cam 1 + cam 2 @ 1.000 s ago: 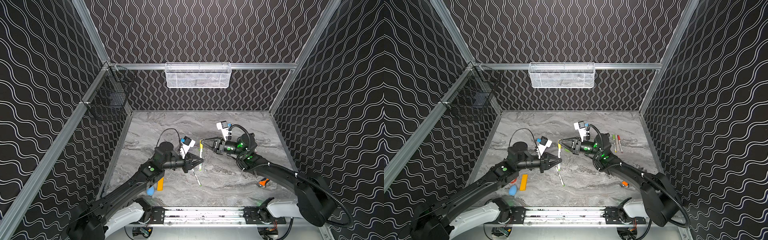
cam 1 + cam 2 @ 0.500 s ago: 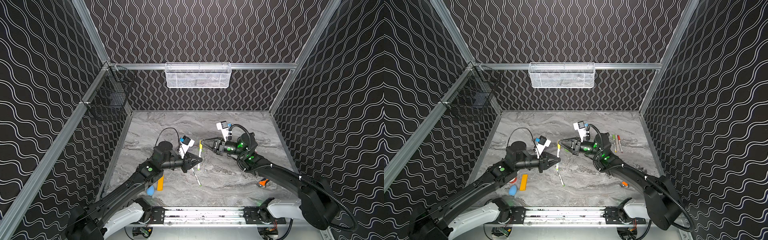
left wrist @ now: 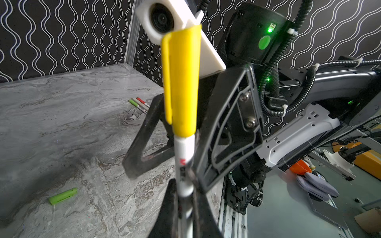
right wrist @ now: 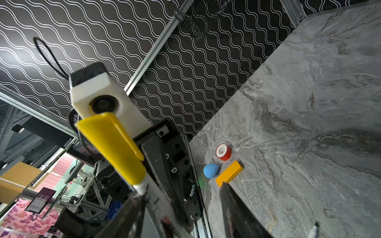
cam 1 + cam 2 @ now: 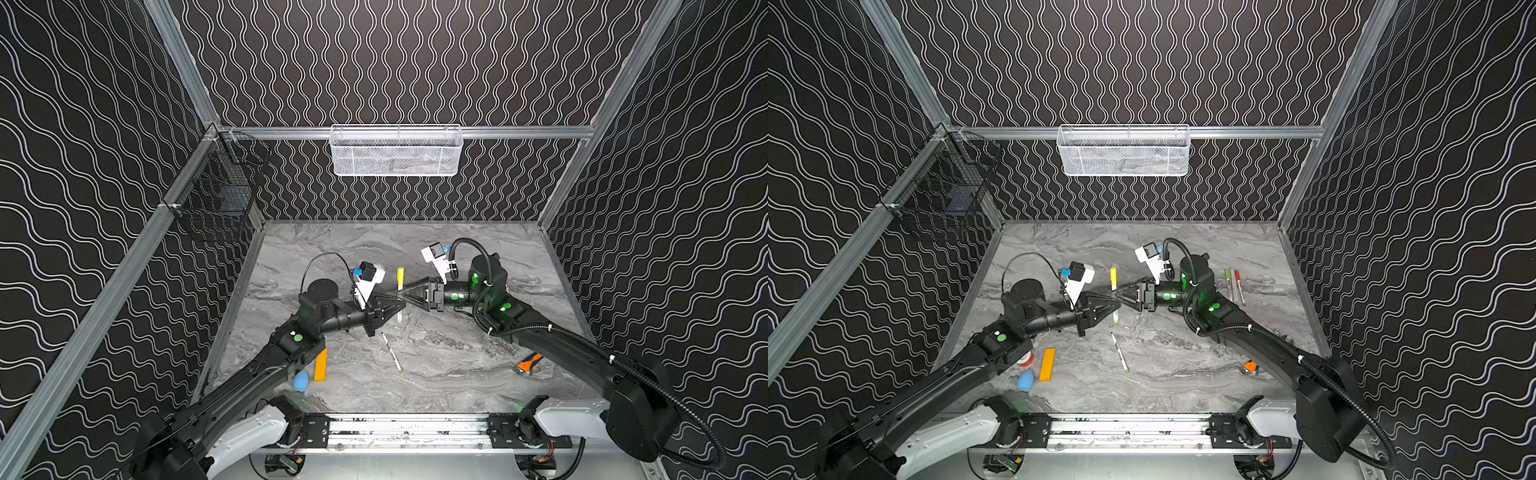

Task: Insert the pens into the pen caps

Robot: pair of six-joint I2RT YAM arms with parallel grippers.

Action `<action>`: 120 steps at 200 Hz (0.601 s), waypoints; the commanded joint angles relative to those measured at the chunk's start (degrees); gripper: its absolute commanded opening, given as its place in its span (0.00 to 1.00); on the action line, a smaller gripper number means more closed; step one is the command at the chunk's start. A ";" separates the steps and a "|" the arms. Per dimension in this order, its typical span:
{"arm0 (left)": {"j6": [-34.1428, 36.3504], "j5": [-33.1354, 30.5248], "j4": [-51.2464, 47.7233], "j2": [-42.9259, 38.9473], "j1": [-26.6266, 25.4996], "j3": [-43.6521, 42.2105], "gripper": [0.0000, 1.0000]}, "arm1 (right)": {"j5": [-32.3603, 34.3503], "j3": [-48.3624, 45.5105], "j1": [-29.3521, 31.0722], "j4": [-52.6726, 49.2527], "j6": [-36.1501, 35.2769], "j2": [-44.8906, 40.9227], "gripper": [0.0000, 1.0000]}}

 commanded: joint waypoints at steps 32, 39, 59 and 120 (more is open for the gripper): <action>1.77 0.60 2.22 0.85 -0.04 -0.02 0.00 | 2.24 8.92 -0.20 -9.51 -6.94 1.53 0.64; 1.85 0.20 1.97 1.01 -0.02 0.09 0.00 | 2.31 9.88 -0.21 -10.44 -7.69 1.70 0.65; 2.42 -0.78 0.65 1.36 -0.02 0.37 0.00 | 2.90 12.16 -0.40 -12.73 -9.13 2.43 0.65; 2.45 -1.37 1.18 1.95 -0.02 0.34 0.00 | 0.47 13.25 -0.52 -14.83 -10.95 2.68 0.66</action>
